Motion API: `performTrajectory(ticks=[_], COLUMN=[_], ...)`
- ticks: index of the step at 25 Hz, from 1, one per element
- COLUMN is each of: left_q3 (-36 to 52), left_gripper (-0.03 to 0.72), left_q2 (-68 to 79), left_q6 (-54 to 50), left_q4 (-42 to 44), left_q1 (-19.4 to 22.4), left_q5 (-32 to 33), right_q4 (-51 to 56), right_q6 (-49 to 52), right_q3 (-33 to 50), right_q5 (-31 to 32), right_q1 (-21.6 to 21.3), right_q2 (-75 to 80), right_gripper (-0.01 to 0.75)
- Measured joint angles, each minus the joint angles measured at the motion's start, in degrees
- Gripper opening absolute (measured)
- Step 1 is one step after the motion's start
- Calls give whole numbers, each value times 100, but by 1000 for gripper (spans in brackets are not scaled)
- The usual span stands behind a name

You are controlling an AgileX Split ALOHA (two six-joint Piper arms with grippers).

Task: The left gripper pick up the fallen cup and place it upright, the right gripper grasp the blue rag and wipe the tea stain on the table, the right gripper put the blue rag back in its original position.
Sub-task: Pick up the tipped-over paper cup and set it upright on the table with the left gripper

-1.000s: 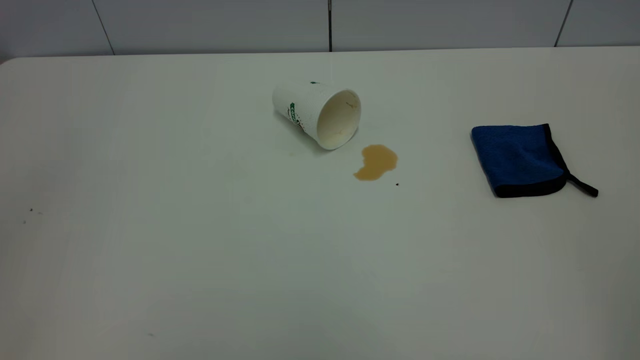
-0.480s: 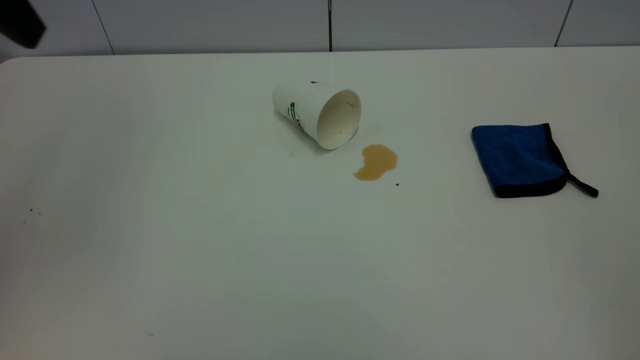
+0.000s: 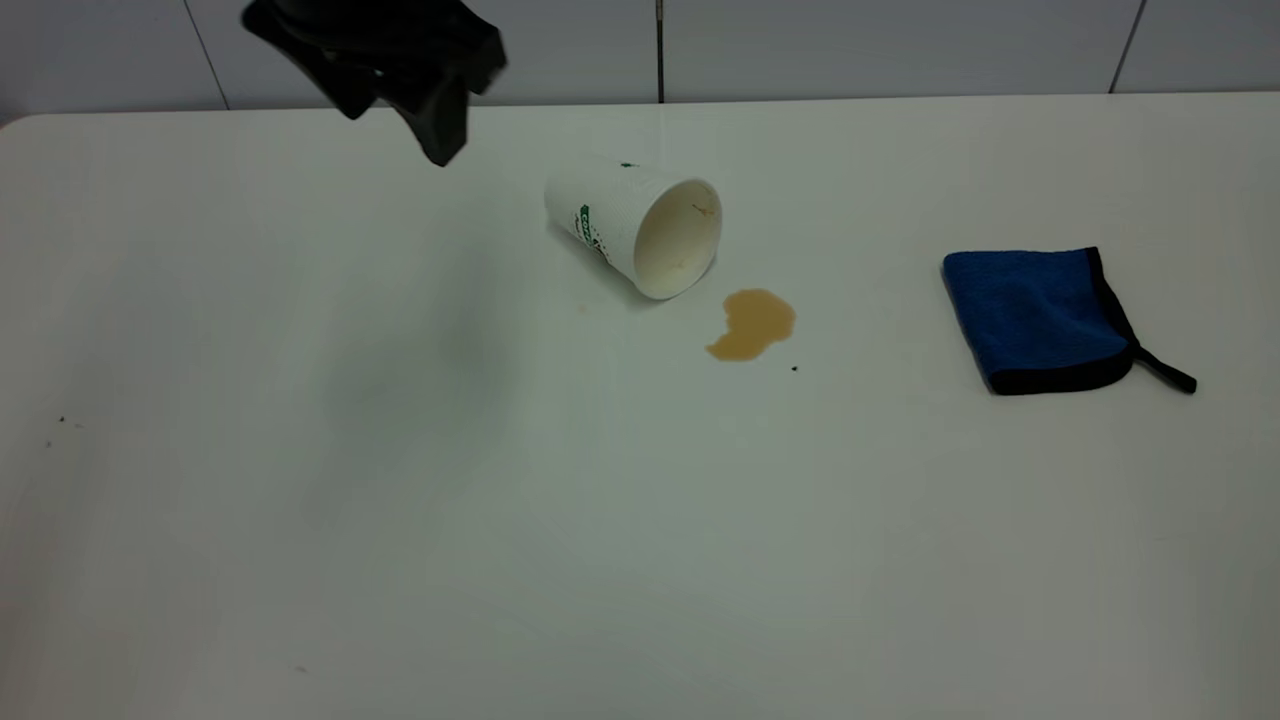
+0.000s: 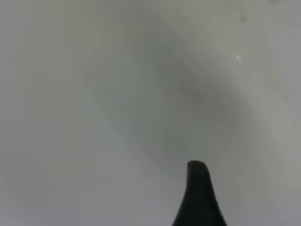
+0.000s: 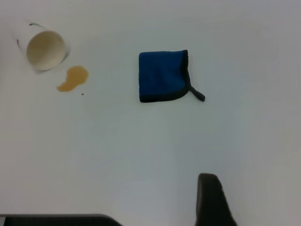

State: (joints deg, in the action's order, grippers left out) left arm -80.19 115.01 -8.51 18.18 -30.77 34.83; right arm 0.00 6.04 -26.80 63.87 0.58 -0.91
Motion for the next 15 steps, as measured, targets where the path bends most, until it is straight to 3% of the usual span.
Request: performTrajectory(ticks=[5,15], left_q3=[-1111,-2629], left_gripper=[589,589], left_q2=[1083,2500], left_q6=[-1037,-1283], left_q4=[1455,1911], left_q1=[-657,-1326], left_q5=[447,561], right_q4=[0,0], right_q6=[0,0], right_q3=[0,0], right_q5=[0,0], right_q1=[0,0], right_q2=[0,0], right_gripper=[489,489])
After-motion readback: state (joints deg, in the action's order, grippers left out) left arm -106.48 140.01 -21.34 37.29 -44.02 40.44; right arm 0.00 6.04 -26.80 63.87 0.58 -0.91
